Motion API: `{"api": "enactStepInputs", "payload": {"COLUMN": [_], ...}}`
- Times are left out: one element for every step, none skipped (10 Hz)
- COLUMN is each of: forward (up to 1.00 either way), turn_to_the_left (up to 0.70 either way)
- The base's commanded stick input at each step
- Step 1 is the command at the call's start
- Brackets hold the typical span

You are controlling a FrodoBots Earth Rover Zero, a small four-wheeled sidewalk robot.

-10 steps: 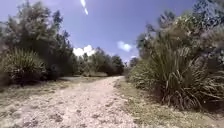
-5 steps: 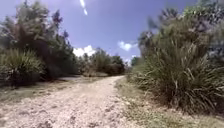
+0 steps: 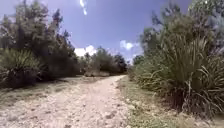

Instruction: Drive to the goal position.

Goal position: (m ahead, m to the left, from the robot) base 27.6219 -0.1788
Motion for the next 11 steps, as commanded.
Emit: {"api": "enactStepInputs", "payload": {"forward": [0.5,0.5,0.5,0.5,0.5,0.5,0.5,0.5,0.5,0.5,0.5], "turn_to_the_left": [0.0,0.0,0.0,0.0,0.0,0.0,0.0,0.0,0.0,0.0,0.0]}}
